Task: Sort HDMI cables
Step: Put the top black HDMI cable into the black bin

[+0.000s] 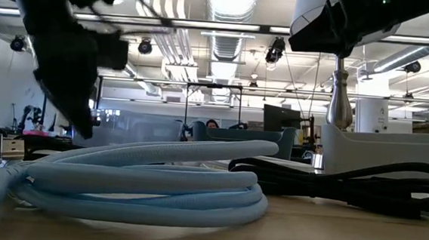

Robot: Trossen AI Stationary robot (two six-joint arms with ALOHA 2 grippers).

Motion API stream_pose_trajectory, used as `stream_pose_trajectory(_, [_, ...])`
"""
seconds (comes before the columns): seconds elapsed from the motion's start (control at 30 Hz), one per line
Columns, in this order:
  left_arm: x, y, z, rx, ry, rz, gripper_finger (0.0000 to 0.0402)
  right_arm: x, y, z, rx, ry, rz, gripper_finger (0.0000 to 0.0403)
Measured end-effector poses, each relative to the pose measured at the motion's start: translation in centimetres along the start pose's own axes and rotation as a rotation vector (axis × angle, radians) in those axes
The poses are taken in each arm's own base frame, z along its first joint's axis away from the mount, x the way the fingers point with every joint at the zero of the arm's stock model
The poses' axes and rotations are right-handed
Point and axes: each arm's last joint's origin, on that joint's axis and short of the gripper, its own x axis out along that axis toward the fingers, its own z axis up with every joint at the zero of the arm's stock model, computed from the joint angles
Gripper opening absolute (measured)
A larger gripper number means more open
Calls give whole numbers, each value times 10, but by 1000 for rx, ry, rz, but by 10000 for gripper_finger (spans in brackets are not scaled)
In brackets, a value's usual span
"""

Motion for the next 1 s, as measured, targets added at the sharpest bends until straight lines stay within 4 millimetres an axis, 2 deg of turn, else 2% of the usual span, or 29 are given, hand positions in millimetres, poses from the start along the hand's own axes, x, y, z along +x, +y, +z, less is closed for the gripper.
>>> stream_pose_trajectory(0.2, [20,0,-6,-29,62,61,151,-2,-1,1,5,-7,2,136])
stream_pose_trajectory(0.37, [31,0,-9,12,92,95,150,-2,-1,1,5,-7,2,134])
stream_pose_trajectory(0.5, [34,-1,-10,28,110,91,127,-2,-1,1,5,-7,2,137])
stream_pose_trajectory(0.73, [24,-8,-1,33,73,4,38,-2,-1,1,-25,-7,3,130])
stream_pose_trajectory(0.87, [5,-22,17,40,-21,-82,35,-2,-1,1,-25,-7,3,125])
stream_pose_trajectory(1.0, [-14,-33,37,79,-130,-94,43,-2,-1,1,-24,-7,3,126])
